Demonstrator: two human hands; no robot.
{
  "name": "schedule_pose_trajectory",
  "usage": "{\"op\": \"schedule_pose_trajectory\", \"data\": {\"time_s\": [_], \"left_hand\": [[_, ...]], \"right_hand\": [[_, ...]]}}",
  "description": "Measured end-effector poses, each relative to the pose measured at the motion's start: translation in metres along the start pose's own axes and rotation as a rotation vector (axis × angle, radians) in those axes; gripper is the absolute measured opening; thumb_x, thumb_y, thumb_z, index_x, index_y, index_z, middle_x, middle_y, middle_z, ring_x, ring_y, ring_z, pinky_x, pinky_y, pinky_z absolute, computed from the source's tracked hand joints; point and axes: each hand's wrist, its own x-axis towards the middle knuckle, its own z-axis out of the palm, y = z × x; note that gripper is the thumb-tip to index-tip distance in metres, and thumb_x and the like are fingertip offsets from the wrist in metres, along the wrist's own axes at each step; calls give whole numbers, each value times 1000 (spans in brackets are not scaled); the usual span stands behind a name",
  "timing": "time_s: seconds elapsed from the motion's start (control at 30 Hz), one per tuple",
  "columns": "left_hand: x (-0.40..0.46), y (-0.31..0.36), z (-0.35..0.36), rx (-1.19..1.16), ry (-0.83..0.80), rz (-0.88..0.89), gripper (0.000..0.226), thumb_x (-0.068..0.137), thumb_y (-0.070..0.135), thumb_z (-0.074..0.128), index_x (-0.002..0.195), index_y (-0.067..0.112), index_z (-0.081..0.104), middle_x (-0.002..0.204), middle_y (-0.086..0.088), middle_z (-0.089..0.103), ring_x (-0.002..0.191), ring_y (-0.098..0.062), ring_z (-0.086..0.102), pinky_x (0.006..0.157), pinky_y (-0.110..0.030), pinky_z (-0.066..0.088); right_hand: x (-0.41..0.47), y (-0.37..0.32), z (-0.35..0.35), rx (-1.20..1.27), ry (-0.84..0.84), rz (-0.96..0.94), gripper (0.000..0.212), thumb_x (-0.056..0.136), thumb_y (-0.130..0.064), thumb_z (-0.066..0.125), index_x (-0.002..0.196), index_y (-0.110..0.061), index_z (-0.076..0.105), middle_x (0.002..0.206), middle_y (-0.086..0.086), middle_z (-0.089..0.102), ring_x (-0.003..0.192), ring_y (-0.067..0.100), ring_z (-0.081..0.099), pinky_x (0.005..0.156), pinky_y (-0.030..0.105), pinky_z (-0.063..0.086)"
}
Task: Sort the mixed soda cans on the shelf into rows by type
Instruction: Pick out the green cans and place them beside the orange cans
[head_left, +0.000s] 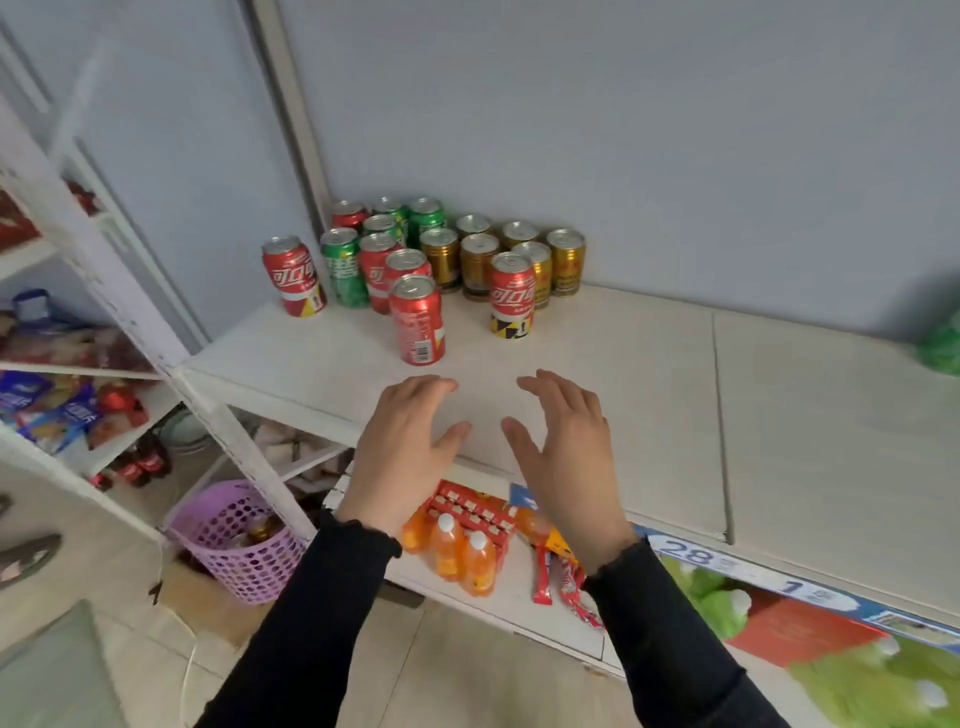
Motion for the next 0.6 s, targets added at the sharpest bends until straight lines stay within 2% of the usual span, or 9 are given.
{"op": "schedule_pose_trajectory", "data": {"time_s": [0.27,0.47,0.6], "left_hand": [[-3,-94,-63,-35,93,-114,49,94,37,64,140,24,51,140,6,54,128,-13,44,101,-30,39],[48,-134,-81,-34,135,-51,55,91,39,69,140,24,50,139,3,55,128,-15,44,102,-31,39],[108,-155,-99,21,143,38,57,86,40,73,137,24,52,132,2,59,118,-20,49,93,-29,39]], "right_hand": [[27,-86,69,67,-56,-102,42,96,-36,61,137,-28,52,139,-7,56,128,16,46,104,38,43],[77,-120,86,150,48,-233,37,95,-32,62,132,-24,56,125,-6,61,116,17,51,93,39,48],[134,-136,87,125,86,-283,37,94,-30,63,130,-21,59,120,-4,63,112,18,51,92,38,47]]}}
